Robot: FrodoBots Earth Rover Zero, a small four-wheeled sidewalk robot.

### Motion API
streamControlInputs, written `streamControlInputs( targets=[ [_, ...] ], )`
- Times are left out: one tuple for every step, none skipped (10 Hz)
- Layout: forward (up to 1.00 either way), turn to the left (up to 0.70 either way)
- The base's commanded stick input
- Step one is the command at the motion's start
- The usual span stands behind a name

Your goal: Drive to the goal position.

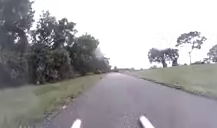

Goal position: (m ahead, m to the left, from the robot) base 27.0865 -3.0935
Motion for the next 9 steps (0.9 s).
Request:
streamControlInputs(
  targets=[
    [0.70,0.00],
    [0.70,0.00],
    [0.70,0.00],
    [0.70,0.00],
    [0.70,-0.29],
    [0.70,-0.35],
    [0.70,-0.35],
    [0.70,-0.23],
    [0.70,0.00]
  ],
)
